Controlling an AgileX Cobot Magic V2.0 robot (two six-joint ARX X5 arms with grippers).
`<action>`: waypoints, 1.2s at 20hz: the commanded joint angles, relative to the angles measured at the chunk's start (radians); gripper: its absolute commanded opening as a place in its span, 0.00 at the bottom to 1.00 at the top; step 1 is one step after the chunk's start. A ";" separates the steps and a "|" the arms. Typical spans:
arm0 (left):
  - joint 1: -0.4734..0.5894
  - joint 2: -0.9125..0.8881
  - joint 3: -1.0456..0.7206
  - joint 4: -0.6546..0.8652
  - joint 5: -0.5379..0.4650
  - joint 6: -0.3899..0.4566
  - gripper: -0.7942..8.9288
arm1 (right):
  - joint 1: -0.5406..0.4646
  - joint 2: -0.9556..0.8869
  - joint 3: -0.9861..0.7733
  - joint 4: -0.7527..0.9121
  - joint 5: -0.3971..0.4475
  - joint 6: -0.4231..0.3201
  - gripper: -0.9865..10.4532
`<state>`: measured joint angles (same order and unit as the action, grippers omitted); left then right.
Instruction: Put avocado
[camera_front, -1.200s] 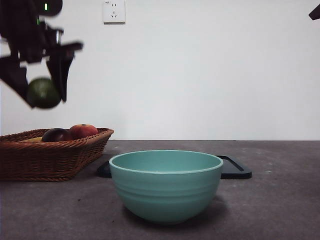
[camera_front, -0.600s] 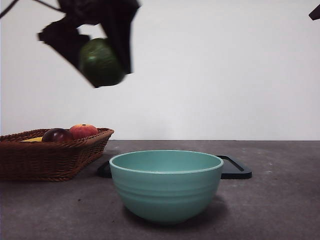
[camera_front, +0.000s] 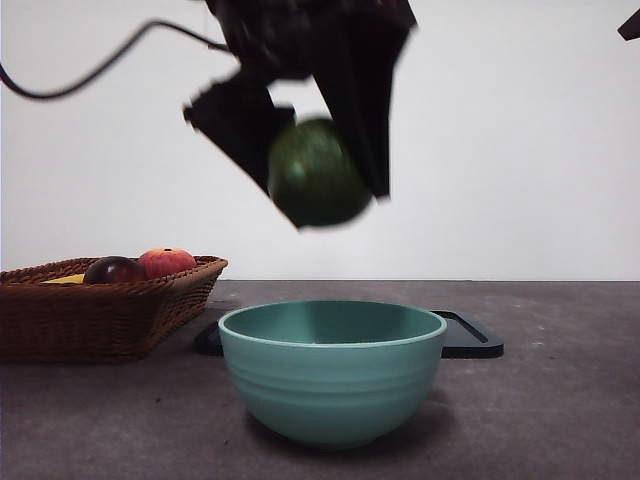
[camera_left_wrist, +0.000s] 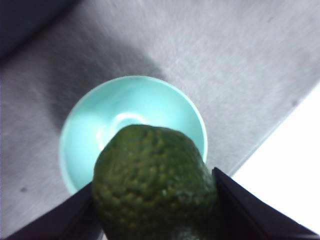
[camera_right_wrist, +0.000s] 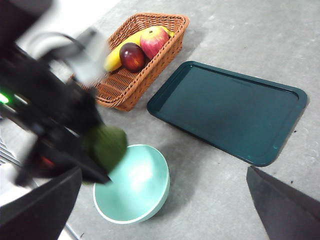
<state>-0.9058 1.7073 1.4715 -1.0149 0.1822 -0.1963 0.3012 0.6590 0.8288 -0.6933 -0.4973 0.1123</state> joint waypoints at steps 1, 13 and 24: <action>-0.013 0.063 0.019 0.024 -0.007 -0.003 0.29 | 0.005 0.005 0.017 0.009 0.001 0.011 0.62; -0.016 0.240 0.019 0.068 -0.060 -0.006 0.29 | 0.005 0.006 0.017 0.008 0.001 0.006 0.62; -0.018 0.276 0.019 0.063 -0.059 -0.006 0.30 | 0.005 0.006 0.017 0.009 0.001 0.003 0.62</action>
<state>-0.9104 1.9568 1.4715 -0.9524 0.1265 -0.1978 0.3012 0.6590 0.8288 -0.6933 -0.4973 0.1120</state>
